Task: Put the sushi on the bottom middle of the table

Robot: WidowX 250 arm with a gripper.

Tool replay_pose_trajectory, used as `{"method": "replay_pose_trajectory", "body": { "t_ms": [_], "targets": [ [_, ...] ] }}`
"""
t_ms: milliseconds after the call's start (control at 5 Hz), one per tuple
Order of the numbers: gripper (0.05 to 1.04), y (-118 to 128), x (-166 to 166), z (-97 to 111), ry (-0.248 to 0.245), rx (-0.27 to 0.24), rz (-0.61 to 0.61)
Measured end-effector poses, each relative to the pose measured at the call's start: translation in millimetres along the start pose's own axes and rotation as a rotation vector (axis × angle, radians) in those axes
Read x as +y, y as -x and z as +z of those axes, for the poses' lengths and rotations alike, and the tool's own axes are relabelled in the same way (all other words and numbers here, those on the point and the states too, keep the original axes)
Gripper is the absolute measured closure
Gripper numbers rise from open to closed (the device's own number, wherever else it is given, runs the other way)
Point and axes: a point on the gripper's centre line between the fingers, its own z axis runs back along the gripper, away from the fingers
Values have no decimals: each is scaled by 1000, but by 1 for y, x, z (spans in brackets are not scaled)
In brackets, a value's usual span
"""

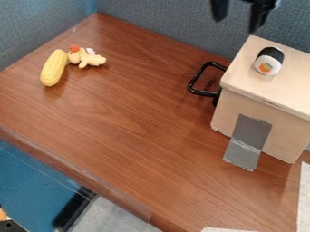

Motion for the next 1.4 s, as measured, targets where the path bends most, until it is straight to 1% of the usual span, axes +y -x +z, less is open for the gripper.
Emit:
{"method": "replay_pose_trajectory", "body": {
  "t_ms": [200, 600, 800, 1000, 1200, 1400],
  "targets": [
    [85, -9, -19, -1, 16, -16, -36],
    [85, 2, -57, -46, 52, 103, -135],
    [137, 4, -60, -49, 51, 115, -150],
    [418, 7, -58, -55, 44, 123, -149],
    [590, 7, -58, -50, 36, 111, -164],
    [623, 14, -58, -23, 26, 62, -182]
  ]
}}
